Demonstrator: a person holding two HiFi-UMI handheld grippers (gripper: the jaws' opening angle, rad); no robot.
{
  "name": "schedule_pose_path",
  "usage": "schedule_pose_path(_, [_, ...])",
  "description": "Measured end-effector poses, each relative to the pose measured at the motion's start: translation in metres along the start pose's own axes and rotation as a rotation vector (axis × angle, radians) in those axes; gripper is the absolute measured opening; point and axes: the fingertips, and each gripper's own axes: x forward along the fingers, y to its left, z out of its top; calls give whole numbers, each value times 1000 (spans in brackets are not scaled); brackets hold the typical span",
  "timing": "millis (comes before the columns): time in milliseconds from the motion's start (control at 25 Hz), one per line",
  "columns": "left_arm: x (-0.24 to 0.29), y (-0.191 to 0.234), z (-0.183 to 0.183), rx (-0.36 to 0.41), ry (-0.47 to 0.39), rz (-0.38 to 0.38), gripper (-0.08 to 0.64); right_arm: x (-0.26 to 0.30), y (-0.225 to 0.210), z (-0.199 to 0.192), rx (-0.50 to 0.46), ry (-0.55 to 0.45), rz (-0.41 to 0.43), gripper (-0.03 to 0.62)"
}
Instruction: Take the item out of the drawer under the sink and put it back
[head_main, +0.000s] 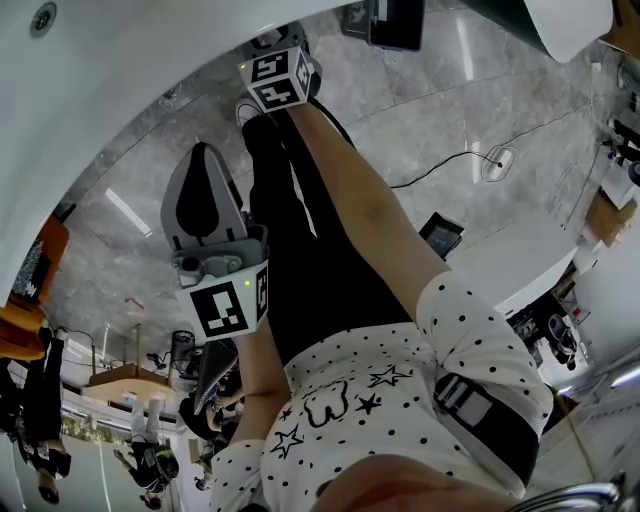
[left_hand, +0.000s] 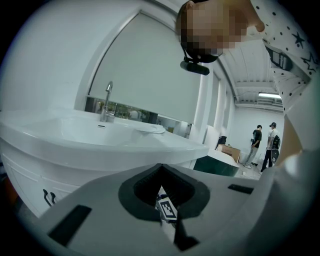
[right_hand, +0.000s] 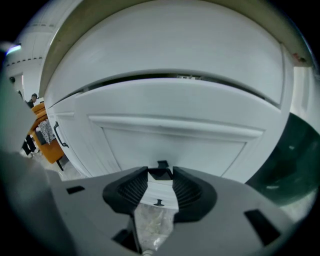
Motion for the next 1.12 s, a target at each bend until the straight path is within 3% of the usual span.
schedule_pose_path(520, [2,6,1,-6,-8,0,-5,-10,6,-10,-83,-2,1,149])
schedule_pose_path(1120, [12,-4,8,-1,-16,-26,-5,-50,15,-50,-83,41,23,147])
